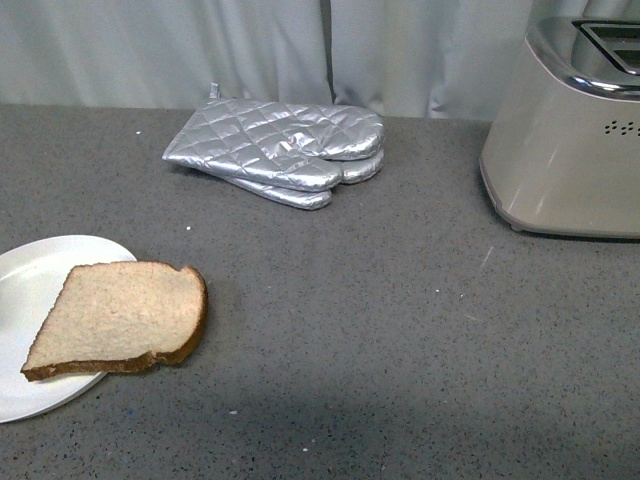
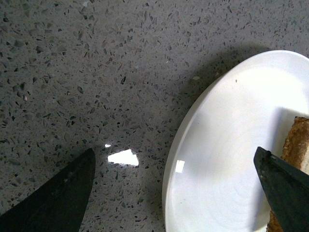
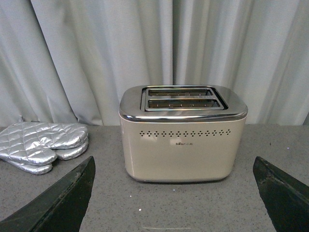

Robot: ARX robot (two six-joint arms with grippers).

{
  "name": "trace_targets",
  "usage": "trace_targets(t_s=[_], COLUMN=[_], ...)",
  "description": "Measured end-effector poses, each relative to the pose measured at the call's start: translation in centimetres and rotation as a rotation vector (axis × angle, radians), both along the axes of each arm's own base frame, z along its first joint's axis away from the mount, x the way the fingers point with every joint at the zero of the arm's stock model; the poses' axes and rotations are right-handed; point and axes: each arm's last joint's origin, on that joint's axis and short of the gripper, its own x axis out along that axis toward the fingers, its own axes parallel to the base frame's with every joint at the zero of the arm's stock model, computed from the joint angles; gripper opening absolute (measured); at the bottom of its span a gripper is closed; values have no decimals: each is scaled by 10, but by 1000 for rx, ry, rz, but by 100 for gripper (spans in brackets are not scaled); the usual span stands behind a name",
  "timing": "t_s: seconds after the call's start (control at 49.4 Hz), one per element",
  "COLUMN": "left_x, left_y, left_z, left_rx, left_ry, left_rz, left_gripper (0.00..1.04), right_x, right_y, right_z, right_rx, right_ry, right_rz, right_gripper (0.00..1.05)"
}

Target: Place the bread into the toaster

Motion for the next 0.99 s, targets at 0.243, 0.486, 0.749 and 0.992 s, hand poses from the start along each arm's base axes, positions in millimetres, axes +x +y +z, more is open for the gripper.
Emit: trace_targets(t_s=[0.243,0.486,0.749,0.992], left_x=[0,-7,-8,3], left_y=[-7,-20,-30,-59], left_z=[-2,-8,-9,12], left_rx=[5,37,15,-53], left_ry=[18,66,89,52], left_rz=[-52,-164,-160,-156], left_gripper=[98,70,29,4], right_x=[0,0,0,0], right_y=[0,0,0,0], right_z=[0,0,0,0], right_rx=[0,0,0,0], right_ry=[0,0,0,0], right_rz=[0,0,0,0], right_gripper=[95,95,95,95])
